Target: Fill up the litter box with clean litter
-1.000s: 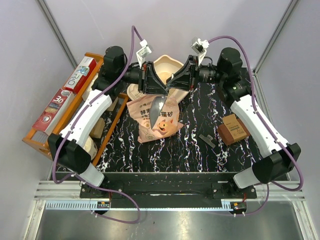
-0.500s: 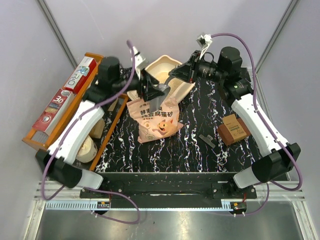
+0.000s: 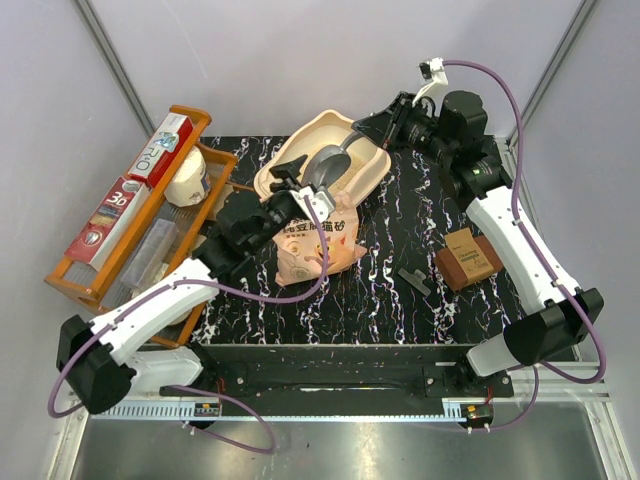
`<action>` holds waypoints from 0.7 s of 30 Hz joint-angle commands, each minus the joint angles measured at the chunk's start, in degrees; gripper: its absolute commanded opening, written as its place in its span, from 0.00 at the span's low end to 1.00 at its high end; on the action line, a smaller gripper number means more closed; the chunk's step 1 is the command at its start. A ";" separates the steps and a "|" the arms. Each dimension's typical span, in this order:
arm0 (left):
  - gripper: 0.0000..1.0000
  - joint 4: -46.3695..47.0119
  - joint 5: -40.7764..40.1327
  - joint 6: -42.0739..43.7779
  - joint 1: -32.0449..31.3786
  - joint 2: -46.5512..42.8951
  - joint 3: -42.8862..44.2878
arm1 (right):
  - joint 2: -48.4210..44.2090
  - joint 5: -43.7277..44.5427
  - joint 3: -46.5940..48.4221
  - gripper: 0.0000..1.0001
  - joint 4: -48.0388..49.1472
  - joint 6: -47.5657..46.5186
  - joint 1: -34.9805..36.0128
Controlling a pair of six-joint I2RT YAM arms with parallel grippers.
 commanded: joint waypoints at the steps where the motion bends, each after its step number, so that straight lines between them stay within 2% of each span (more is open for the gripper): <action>1: 0.68 15.64 -7.29 9.99 -0.50 2.59 0.26 | -1.63 2.57 2.62 0.00 2.07 2.30 -0.29; 3: 0.67 17.33 -7.20 11.75 -0.76 4.26 0.53 | -1.80 2.74 2.35 0.00 2.07 2.30 -0.29; 6: 0.59 17.78 -7.03 12.11 -0.85 6.64 2.11 | -2.06 2.13 1.65 0.00 2.50 2.38 -0.20; 7: 0.47 17.78 -6.94 12.45 -0.94 7.25 2.81 | -2.07 2.04 1.30 0.00 2.68 2.47 -0.38; 10: 0.22 19.17 -6.76 14.30 -1.20 9.71 3.51 | -2.24 2.30 0.95 0.00 2.86 2.38 -0.38; 11: 0.07 19.36 -6.94 14.74 -1.20 10.76 3.78 | -2.24 2.22 0.86 0.00 2.94 2.30 -0.29; 12: 0.01 19.18 -7.46 14.65 -1.20 11.21 4.30 | -2.33 2.04 0.77 0.00 2.94 2.29 -0.38; 15: 0.00 17.69 -8.70 13.34 -1.12 12.35 6.41 | -2.77 1.34 -0.02 0.00 3.03 1.42 -0.47; 16: 0.00 16.21 -8.70 12.90 -0.94 12.27 7.11 | -3.03 0.64 -0.11 0.09 3.03 -0.24 -0.64; 17: 0.00 15.41 -8.70 11.59 -1.03 11.83 7.55 | -3.21 -0.50 -0.02 0.33 3.12 -1.65 -0.90; 18: 0.00 13.66 -8.35 10.62 -1.03 11.48 8.34 | -3.56 -5.21 0.15 0.77 3.03 -3.14 -1.43; 19: 0.00 8.16 -7.91 9.22 -0.94 11.04 10.70 | -3.91 -7.95 0.94 0.88 2.86 -5.94 -2.91; 21: 0.00 1.29 -5.12 4.30 -0.68 9.72 13.43 | -4.35 -15.93 1.91 1.00 2.77 -7.11 -5.38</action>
